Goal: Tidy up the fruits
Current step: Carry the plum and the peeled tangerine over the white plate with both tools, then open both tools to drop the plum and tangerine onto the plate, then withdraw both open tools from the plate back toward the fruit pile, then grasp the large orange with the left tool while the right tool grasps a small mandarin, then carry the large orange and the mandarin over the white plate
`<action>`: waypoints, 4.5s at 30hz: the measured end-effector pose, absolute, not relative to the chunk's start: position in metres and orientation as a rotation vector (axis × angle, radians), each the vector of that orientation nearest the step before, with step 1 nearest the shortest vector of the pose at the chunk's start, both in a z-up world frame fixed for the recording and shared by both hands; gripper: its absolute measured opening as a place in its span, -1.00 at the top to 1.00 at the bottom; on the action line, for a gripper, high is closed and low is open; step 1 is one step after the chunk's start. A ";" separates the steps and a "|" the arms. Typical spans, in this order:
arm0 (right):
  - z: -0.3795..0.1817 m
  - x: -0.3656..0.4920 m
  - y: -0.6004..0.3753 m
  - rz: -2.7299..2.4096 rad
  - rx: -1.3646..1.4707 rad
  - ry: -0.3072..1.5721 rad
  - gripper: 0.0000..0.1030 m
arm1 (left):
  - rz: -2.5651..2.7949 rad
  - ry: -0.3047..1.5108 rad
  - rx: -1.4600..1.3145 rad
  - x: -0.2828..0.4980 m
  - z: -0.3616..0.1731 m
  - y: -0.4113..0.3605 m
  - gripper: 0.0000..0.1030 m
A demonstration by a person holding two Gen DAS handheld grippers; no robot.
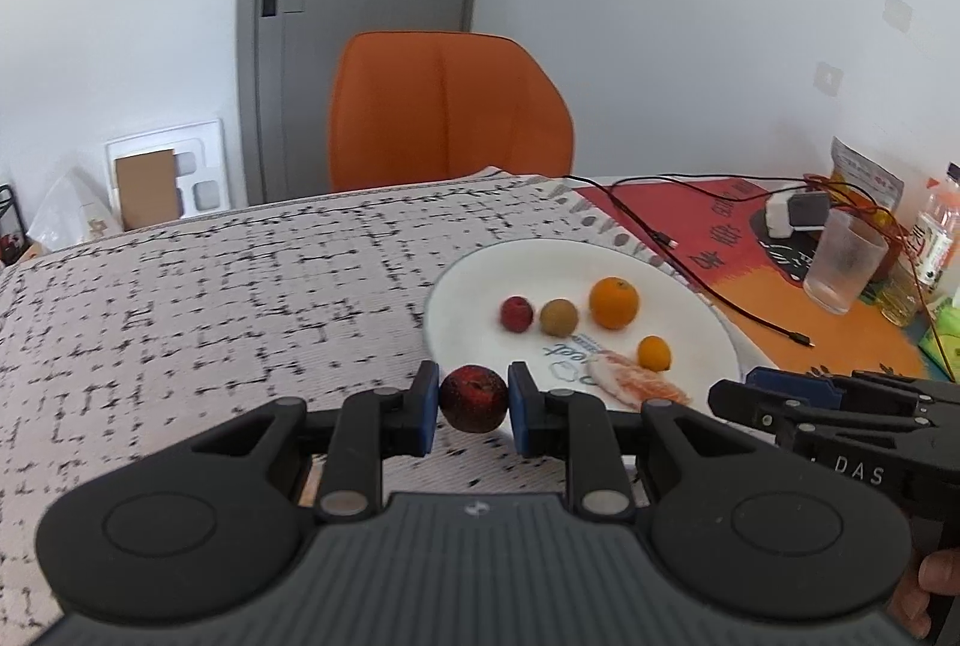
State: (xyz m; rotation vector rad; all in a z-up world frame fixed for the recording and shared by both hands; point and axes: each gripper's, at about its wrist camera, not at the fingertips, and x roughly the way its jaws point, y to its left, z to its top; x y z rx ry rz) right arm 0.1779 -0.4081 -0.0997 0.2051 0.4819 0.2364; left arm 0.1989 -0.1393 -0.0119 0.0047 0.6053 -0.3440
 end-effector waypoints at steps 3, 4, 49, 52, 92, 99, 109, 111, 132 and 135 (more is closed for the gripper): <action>-0.100 0.177 -0.412 0.234 0.224 0.481 0.25 | -0.373 0.610 0.018 0.204 -0.013 -0.150 0.56; -0.100 0.177 -0.413 0.233 0.226 0.480 0.24 | -0.381 0.612 0.020 0.206 -0.014 -0.153 0.56; -0.088 0.173 -0.349 0.368 0.170 0.445 -0.82 | -0.106 0.561 -0.112 0.183 0.000 -0.034 -0.86; -0.088 0.173 -0.342 0.380 0.160 0.451 -0.82 | -0.108 0.564 -0.126 0.180 -0.004 -0.026 -0.86; -0.095 0.191 -0.254 0.567 0.123 0.574 -0.37 | -0.114 0.674 -0.213 0.174 -0.061 0.021 0.25; -0.099 0.190 -0.236 0.603 0.108 0.603 -0.21 | -0.092 0.661 -0.212 0.165 -0.056 0.033 0.25; -0.113 0.195 -0.224 0.609 0.084 0.672 0.59 | -0.097 0.647 -0.213 0.157 -0.051 0.036 0.25; -0.111 0.192 -0.225 0.604 0.074 0.664 0.59 | -0.103 0.643 -0.215 0.156 -0.050 0.035 0.25; -0.086 0.184 -0.289 0.510 0.145 0.539 0.60 | -0.210 0.613 -0.153 0.164 -0.030 -0.024 0.25; -0.085 0.182 -0.299 0.492 0.154 0.527 0.60 | -0.221 0.608 -0.141 0.165 -0.026 -0.035 0.25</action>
